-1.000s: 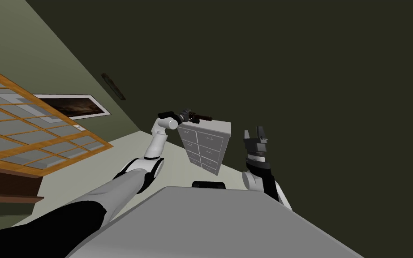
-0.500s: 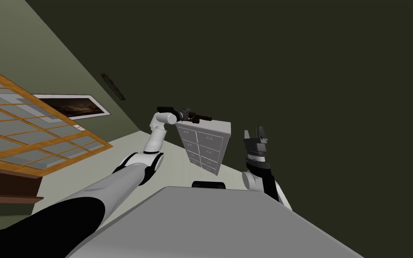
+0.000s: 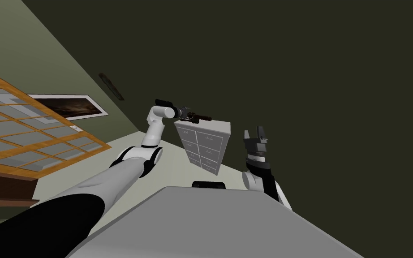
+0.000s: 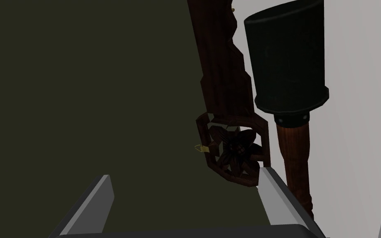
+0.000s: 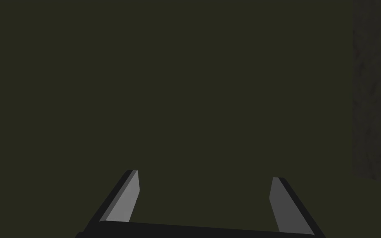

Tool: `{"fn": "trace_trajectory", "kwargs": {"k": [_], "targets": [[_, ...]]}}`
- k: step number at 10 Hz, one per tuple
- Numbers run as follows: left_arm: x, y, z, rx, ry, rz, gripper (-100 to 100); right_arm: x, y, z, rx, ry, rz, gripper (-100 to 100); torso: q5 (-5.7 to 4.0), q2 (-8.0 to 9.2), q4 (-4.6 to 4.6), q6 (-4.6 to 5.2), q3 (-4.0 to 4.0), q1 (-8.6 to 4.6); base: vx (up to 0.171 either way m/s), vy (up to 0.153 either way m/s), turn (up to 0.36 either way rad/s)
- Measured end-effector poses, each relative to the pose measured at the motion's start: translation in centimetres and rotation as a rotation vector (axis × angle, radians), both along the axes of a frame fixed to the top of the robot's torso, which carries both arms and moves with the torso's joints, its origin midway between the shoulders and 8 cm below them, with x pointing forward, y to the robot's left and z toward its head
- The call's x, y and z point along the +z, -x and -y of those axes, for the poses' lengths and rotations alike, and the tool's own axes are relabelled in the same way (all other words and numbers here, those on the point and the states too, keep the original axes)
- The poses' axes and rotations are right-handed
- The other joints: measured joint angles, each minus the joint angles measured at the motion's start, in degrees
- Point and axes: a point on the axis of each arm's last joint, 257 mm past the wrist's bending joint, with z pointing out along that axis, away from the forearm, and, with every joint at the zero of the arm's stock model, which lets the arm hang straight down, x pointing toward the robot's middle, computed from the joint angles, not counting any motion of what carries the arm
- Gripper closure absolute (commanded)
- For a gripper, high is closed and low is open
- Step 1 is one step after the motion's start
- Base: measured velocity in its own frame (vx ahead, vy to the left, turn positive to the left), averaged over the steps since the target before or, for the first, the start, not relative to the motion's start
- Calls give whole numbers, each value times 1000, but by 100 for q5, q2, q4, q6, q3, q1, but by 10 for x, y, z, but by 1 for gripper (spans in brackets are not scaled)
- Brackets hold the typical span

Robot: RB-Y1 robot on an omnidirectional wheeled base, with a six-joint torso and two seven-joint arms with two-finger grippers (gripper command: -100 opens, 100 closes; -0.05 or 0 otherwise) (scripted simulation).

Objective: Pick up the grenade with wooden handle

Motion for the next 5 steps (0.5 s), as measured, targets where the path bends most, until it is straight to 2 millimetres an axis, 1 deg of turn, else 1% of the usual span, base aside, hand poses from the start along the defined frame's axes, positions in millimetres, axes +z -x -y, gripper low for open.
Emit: {"fn": "trace_trajectory", "kwargs": {"k": [2,3,5], "targets": [[7,-2,-9,9,-14,-44,-100,0,0,0,0,0,0,0,0,0,0,0,0,1,3,4,-13],[6,-2,-9,11,-19,-61,-100,0,0,0,0,0,0,0,1,0,-1,-1,0,0,7,8,-61],[12,-2,-18,23,-28,-103,-100,0,0,0,0,0,0,0,1,-1,-1,-1,-1,2,11,12,-58]]}}
